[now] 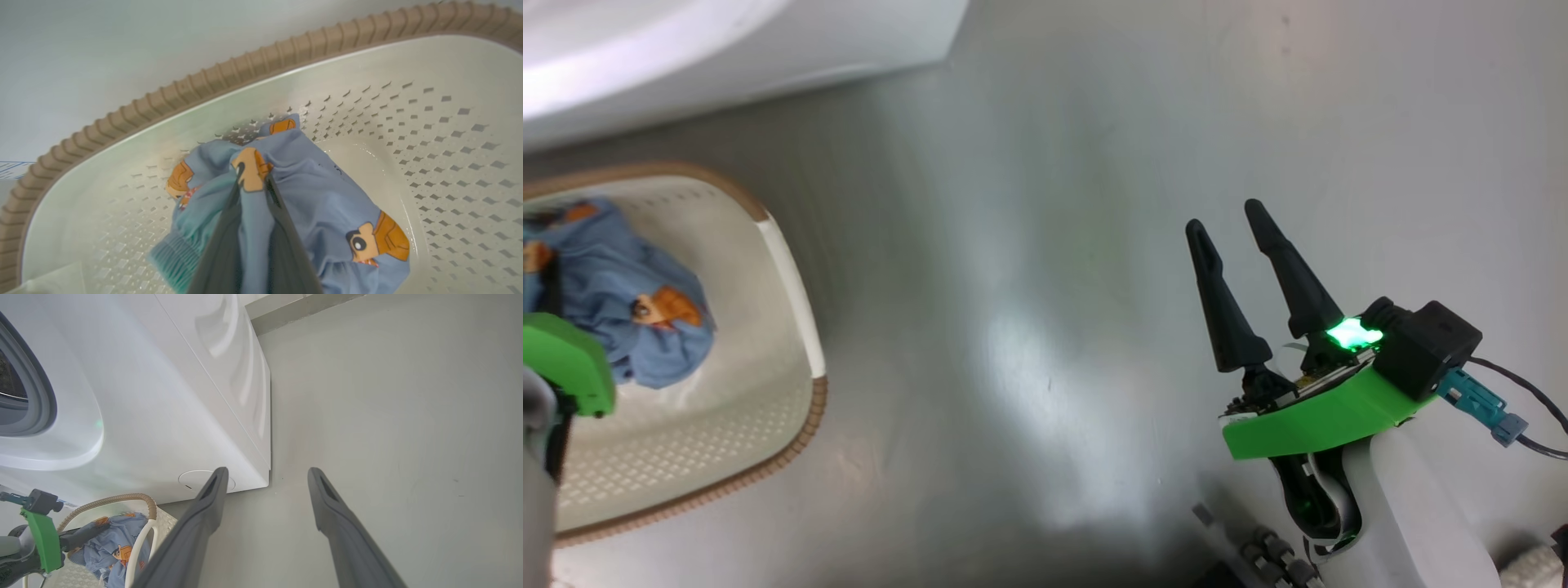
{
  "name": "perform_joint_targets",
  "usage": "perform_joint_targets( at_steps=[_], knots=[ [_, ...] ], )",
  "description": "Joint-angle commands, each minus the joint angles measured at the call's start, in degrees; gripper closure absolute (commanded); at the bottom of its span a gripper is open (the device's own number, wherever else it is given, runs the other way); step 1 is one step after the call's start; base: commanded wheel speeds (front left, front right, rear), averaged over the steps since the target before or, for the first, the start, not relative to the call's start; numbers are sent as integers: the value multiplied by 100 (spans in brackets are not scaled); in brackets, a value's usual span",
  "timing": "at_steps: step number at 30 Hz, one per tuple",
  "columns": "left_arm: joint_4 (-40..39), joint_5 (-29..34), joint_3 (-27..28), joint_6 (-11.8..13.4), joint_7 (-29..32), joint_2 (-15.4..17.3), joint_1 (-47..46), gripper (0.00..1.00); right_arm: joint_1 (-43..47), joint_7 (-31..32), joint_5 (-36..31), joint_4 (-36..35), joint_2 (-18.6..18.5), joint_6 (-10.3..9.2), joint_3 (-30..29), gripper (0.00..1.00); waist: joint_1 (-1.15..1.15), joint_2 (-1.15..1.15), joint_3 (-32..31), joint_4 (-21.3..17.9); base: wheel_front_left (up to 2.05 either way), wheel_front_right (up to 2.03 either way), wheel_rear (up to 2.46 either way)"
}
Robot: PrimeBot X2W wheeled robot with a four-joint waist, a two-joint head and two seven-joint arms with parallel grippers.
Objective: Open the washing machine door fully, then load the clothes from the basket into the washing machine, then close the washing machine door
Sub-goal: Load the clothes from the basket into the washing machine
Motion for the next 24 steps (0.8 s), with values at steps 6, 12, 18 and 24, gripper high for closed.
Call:
perform_joint_targets(
  at_steps=[6,12,18,24],
  knots=[
    [-947,-312,429,-86,-75,143,774,100,193,-27,-121,70,16,9,12,0,0,0,-785,303,0,0,0],
    [-1732,-400,772,-86,-76,-11,1478,100,299,-27,-197,275,16,9,-28,0,0,0,-1386,459,0,0,0],
    [-2731,-337,1147,-50,-77,-339,2233,100,441,-27,-284,480,16,9,-97,0,0,0,-1996,628,0,0,0],
    [-3474,-218,1491,-29,-77,-620,2783,100,565,-27,-345,628,16,9,-130,0,0,0,-2448,752,0,0,0]
  ],
)
